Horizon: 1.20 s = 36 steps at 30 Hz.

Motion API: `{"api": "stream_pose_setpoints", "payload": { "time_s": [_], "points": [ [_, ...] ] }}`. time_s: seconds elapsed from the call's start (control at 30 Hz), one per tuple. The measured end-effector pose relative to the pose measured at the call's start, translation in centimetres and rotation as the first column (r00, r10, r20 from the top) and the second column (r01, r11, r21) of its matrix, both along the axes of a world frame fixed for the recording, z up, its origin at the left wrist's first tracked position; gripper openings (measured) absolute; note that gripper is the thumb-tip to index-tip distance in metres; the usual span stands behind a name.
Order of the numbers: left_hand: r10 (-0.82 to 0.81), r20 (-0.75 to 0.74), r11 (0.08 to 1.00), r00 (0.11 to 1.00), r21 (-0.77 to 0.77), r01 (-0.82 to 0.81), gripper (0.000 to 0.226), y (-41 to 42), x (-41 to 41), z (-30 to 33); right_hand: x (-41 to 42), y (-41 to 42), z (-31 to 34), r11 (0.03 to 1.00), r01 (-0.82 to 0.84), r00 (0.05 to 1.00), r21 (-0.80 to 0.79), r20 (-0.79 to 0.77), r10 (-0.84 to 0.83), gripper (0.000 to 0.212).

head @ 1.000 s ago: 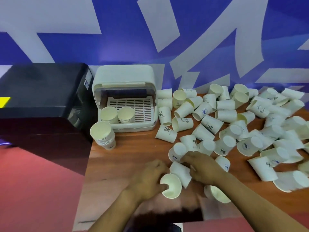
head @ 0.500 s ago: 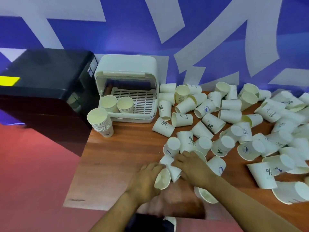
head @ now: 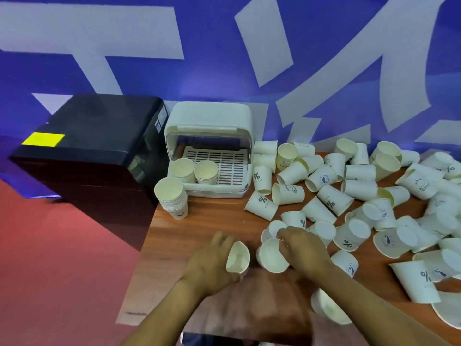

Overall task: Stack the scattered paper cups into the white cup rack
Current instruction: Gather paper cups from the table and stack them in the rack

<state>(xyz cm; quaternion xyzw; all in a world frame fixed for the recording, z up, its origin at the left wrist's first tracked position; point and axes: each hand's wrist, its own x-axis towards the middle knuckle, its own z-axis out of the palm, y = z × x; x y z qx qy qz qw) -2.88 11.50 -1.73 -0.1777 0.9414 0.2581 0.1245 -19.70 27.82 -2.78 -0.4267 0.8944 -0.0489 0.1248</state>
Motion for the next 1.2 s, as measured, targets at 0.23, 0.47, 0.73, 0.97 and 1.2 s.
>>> {"api": "stream_pose_setpoints", "payload": {
  "time_s": [0.23, 0.47, 0.73, 0.97, 1.2],
  "points": [
    [0.012, -0.108, 0.998, 0.994, -0.058, -0.018, 0.074, -6.2, -1.3, 4.6, -0.6, -4.5, 3.2, 0.983, 0.159, 0.984, -0.093, 0.099, -0.150, 0.019],
    [0.043, -0.241, 0.989, 0.970, -0.126, -0.075, 0.078, -13.4, -2.1, 8.6, -0.5, -11.0, 6.3, 0.951, 0.256, 0.965, -0.173, 0.113, -0.239, 0.020],
    [0.102, -0.328, 0.974, 0.939, -0.159, -0.161, 0.079, -21.2, -3.6, 8.9, -0.6, -18.4, 8.1, 0.859, 0.416, 0.906, -0.299, 0.217, -0.363, 0.017],
    [0.105, -0.322, 0.967, 0.941, -0.189, -0.173, 0.075, -23.4, -5.4, 6.6, -1.6, -22.1, 7.1, 0.776, 0.537, 0.833, -0.331, 0.354, -0.425, 0.016],
    [0.133, -0.275, 0.953, 0.952, -0.228, -0.199, 0.073, -24.1, -6.9, 4.1, -3.6, -24.4, 5.3, 0.776, 0.540, 0.823, -0.325, 0.397, -0.407, 0.014]
  ]
}}
